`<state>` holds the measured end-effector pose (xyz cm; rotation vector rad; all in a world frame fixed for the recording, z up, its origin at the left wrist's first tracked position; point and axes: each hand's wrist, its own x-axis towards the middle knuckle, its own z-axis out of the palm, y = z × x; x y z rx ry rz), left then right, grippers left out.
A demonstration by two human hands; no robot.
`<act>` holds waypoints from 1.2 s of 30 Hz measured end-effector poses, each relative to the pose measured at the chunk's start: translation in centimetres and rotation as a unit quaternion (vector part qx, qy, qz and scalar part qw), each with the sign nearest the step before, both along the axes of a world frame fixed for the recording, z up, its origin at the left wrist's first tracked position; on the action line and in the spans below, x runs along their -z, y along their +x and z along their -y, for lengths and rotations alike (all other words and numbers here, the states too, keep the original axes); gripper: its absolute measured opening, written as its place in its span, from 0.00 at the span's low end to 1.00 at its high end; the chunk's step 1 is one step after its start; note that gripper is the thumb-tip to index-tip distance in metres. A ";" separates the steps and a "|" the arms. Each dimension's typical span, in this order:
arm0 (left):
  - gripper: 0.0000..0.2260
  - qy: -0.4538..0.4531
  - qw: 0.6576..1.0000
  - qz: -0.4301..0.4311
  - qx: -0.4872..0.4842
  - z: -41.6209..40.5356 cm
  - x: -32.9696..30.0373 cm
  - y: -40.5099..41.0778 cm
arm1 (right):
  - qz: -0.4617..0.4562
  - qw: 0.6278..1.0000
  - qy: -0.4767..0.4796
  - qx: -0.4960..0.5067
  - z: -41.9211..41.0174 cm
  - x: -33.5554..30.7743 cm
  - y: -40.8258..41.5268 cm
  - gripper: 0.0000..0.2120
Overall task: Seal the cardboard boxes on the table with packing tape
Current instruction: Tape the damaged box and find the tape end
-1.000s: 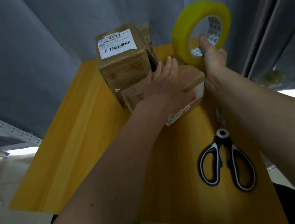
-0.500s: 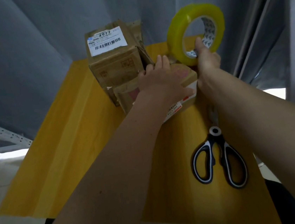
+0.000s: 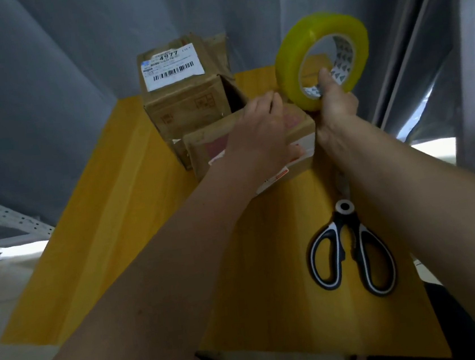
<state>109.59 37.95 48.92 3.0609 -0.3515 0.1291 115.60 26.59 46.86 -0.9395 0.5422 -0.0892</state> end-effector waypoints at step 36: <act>0.42 0.035 0.991 -0.092 -0.090 1.4 -0.5 0.1 | -0.056 0.993 0.050 -0.089 1.7 0.7 -0.2 0.12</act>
